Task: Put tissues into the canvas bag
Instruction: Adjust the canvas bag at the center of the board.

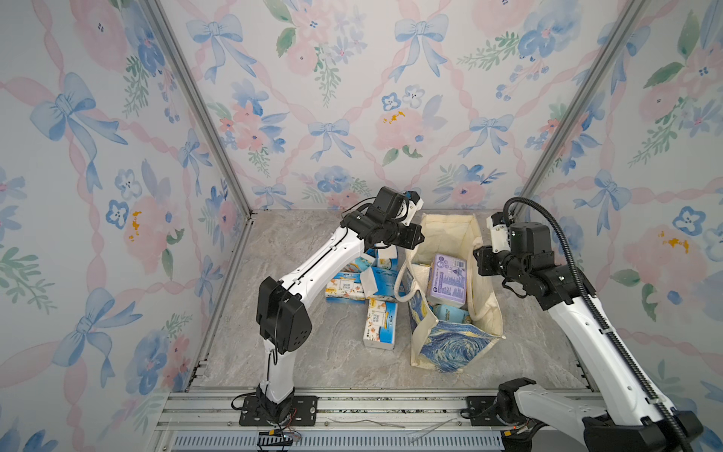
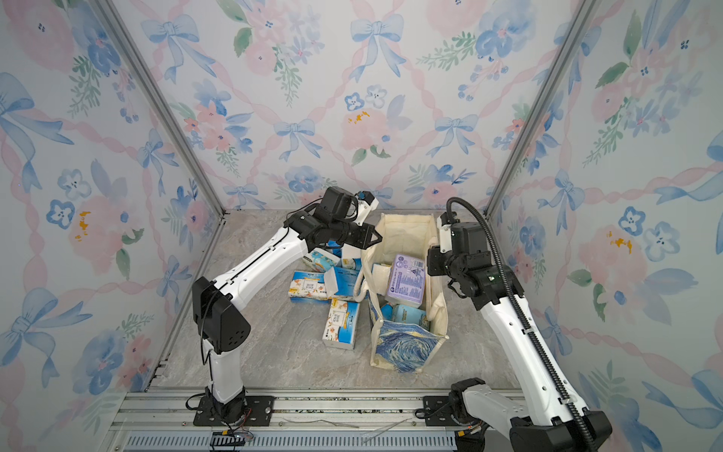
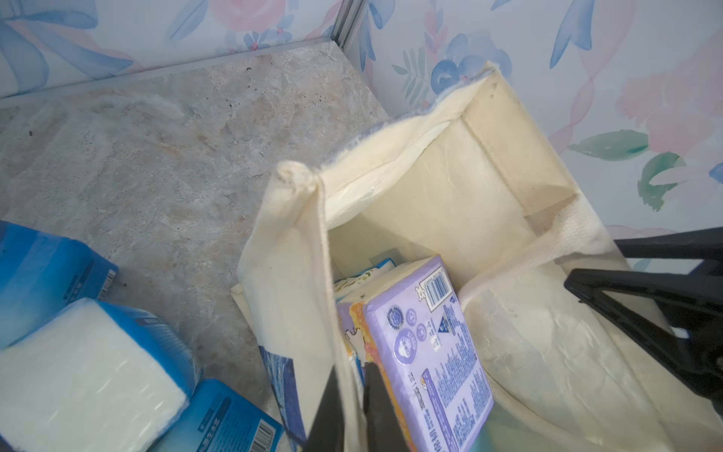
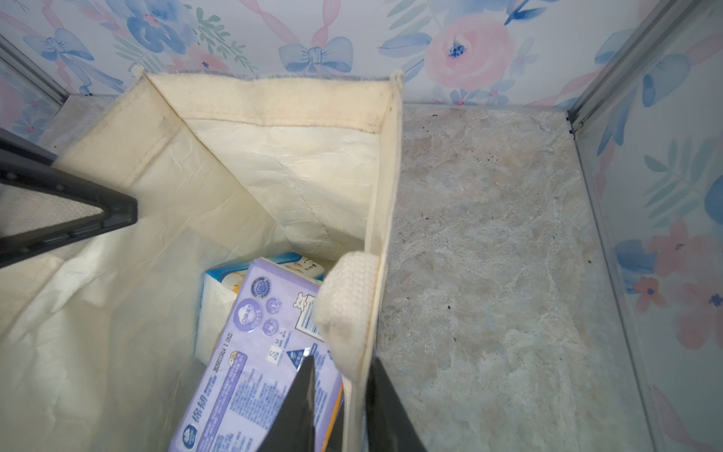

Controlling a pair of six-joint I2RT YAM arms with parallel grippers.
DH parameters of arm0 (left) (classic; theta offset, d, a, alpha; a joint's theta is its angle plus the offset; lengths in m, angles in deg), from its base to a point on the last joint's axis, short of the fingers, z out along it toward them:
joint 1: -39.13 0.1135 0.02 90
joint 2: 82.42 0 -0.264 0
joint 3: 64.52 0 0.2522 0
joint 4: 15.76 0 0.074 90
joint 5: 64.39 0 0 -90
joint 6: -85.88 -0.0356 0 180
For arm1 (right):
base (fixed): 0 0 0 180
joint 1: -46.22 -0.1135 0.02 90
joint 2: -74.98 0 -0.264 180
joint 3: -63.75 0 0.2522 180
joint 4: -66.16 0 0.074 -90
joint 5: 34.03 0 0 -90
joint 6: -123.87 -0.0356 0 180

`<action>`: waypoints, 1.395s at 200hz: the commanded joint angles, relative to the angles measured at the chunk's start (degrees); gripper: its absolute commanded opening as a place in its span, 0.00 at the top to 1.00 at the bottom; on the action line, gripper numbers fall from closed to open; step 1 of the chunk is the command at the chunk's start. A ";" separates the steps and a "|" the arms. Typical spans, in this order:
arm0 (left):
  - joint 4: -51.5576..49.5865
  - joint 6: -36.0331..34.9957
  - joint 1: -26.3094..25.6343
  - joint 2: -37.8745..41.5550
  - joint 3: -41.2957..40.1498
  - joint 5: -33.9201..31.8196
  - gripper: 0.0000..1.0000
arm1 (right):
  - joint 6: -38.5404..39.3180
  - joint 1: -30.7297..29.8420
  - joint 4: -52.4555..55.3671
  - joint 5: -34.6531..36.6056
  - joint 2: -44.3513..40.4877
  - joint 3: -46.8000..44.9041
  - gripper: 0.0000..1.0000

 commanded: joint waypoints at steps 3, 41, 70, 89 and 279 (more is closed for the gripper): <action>4.30 -0.61 -0.02 -3.05 6.49 2.43 1.00 | 2.62 2.02 -4.09 0.64 2.86 4.96 0.78; 4.30 0.09 0.62 -6.01 10.22 1.05 1.00 | 2.66 4.81 -6.19 -2.19 9.96 9.96 0.80; 4.30 0.36 1.88 -5.92 10.83 0.37 1.00 | 2.39 4.99 -7.54 -3.29 13.74 13.03 0.82; 4.30 0.53 2.67 -5.88 11.56 0.11 1.00 | 2.32 5.36 -7.77 -3.96 16.03 15.78 0.82; 4.30 1.77 2.70 -8.99 12.64 -2.27 1.00 | 1.01 8.69 -5.86 -8.71 20.93 15.65 0.58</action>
